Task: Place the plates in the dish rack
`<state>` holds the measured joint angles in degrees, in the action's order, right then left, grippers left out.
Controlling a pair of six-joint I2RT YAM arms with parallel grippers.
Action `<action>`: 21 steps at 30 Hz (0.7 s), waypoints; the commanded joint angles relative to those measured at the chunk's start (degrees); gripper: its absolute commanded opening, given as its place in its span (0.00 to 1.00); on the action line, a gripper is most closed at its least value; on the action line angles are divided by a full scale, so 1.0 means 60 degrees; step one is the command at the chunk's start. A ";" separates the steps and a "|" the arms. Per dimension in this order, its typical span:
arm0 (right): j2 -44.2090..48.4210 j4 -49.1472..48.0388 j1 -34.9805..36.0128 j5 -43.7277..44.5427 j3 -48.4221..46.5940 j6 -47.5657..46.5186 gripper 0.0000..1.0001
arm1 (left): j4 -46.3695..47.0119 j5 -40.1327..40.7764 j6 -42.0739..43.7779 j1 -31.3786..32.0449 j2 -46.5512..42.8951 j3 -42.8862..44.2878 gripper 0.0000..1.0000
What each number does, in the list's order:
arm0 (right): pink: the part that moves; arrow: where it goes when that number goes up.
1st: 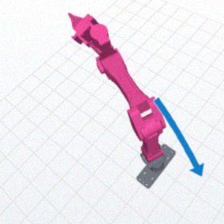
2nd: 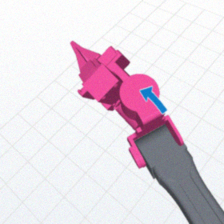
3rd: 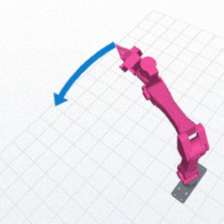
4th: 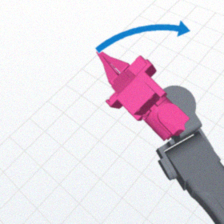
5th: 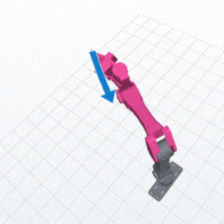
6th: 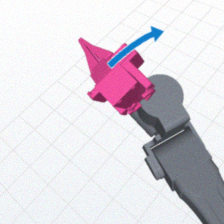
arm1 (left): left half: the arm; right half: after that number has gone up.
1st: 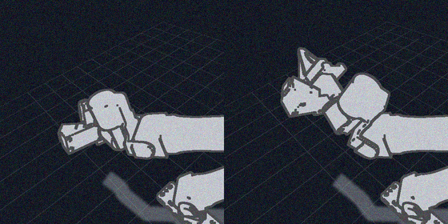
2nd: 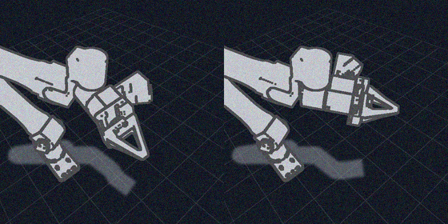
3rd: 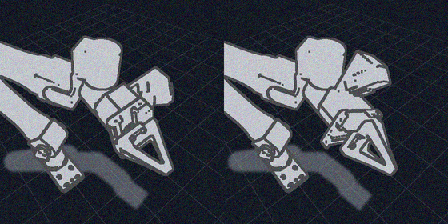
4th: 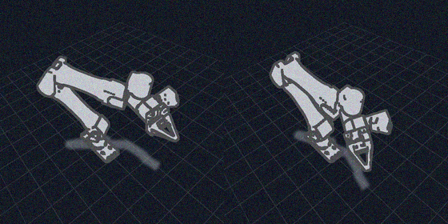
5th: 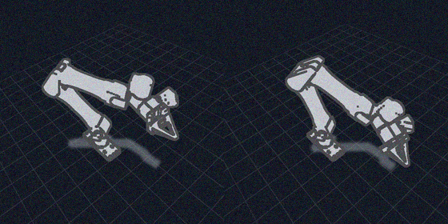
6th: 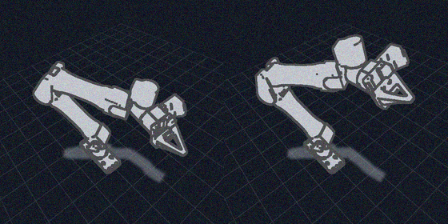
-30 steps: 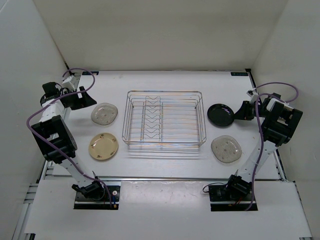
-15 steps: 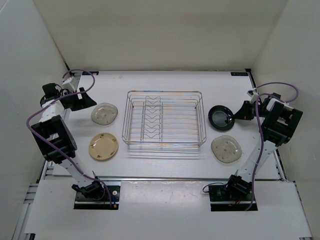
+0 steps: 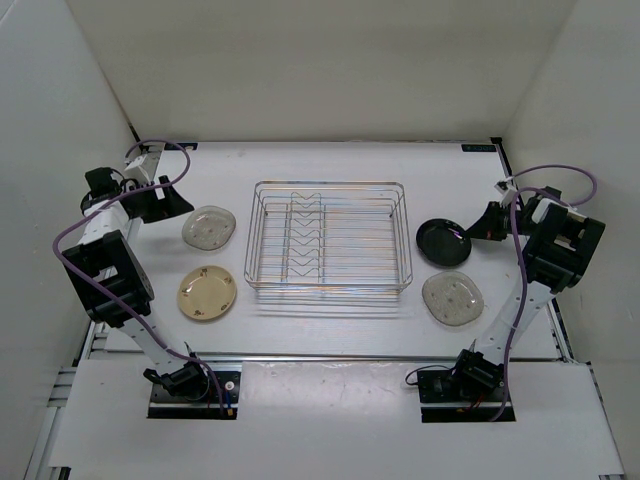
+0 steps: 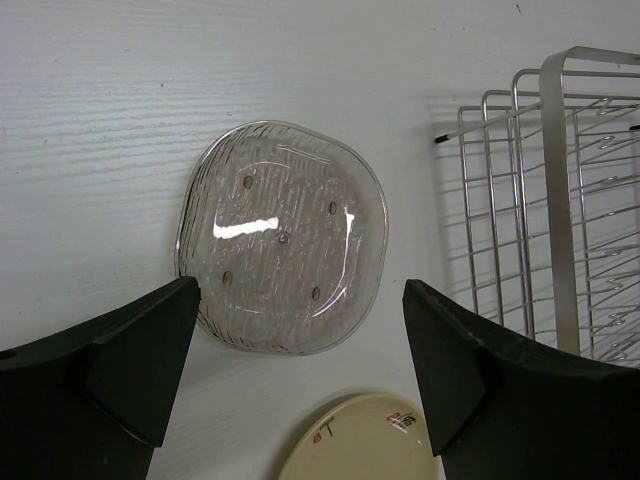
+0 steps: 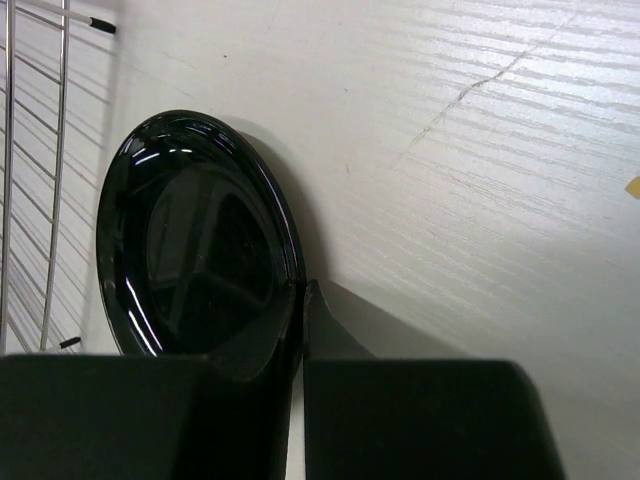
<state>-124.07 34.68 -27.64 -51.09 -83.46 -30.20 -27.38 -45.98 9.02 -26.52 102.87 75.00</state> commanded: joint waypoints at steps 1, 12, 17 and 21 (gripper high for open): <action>0.0594 -0.0899 -0.0037 0.0195 0.0214 0.0607 0.00 | 0.0066 -0.0423 0.0153 -0.0062 -0.0446 -0.0122 0.93; 0.1972 -0.1751 0.1031 0.2917 -0.1276 0.2293 0.00 | 0.0066 -0.0598 0.0153 -0.0062 -0.0635 -0.0122 0.92; 0.2323 -0.1225 0.1763 0.4411 -0.2377 0.2293 0.00 | 0.0066 -0.0599 0.0240 -0.0062 -0.0724 -0.0297 0.92; 0.2573 -0.1019 0.2554 0.5846 -0.3315 0.2016 0.00 | 0.0066 -0.0775 0.0240 -0.0062 -0.0812 -0.0298 0.92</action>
<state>-113.10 27.51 -14.90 -23.38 -98.50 -18.00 -27.40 -47.70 9.43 -26.52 101.89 73.54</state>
